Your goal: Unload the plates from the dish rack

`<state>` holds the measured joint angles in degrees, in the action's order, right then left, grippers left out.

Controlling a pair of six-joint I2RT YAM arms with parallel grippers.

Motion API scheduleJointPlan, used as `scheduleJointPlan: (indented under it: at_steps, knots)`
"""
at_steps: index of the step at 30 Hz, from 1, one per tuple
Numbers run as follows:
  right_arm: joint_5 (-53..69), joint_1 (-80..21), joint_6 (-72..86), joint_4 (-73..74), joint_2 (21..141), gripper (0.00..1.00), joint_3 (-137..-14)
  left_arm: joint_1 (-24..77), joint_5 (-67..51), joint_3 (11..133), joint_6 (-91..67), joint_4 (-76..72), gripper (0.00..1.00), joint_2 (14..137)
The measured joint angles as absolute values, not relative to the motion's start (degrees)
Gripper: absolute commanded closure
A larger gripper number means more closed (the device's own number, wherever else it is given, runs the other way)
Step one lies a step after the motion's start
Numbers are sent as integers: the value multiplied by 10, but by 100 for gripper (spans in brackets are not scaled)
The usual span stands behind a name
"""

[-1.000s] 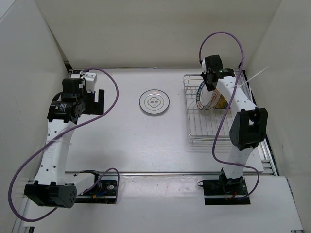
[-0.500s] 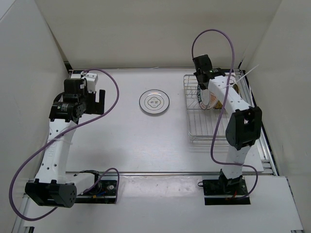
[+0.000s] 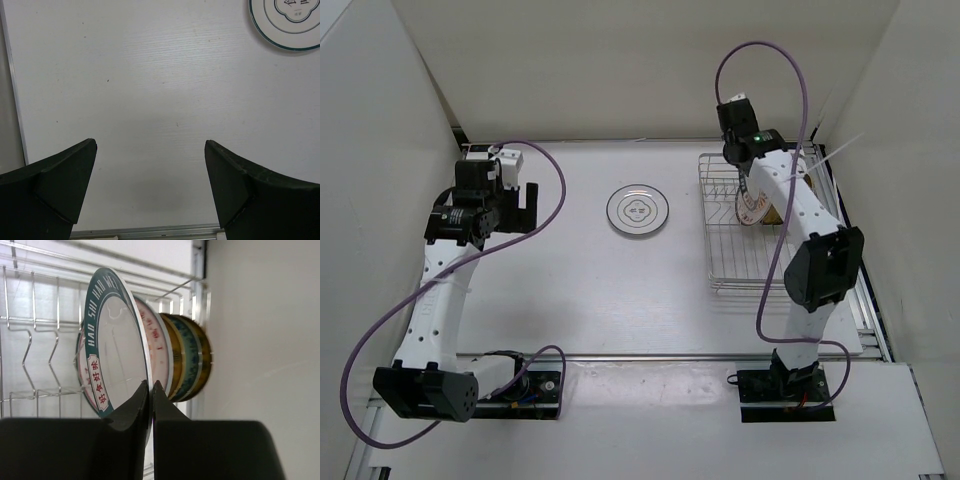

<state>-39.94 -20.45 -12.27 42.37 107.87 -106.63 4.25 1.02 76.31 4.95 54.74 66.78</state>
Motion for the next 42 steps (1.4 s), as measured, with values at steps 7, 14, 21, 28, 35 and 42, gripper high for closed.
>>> scheduleJointPlan:
  at_steps: [7,14,21,28,35,42]
  knots:
    - [-459,-207,-169,425,995,100,-1091,43,-5,771,52,520,0,673]
    - [-345,-250,-154,467,891,100,-1104,63,-73,897,64,518,0,767]
    - [74,-255,-184,583,851,100,-1108,174,-180,1001,99,522,0,860]
    - [296,-246,-232,665,851,100,-1108,309,-242,1045,112,520,0,870]
    - [354,-209,-247,673,851,100,-1108,372,-249,1081,116,519,5,896]
    - [368,-202,-249,675,851,100,-1111,382,-249,1081,116,523,15,917]
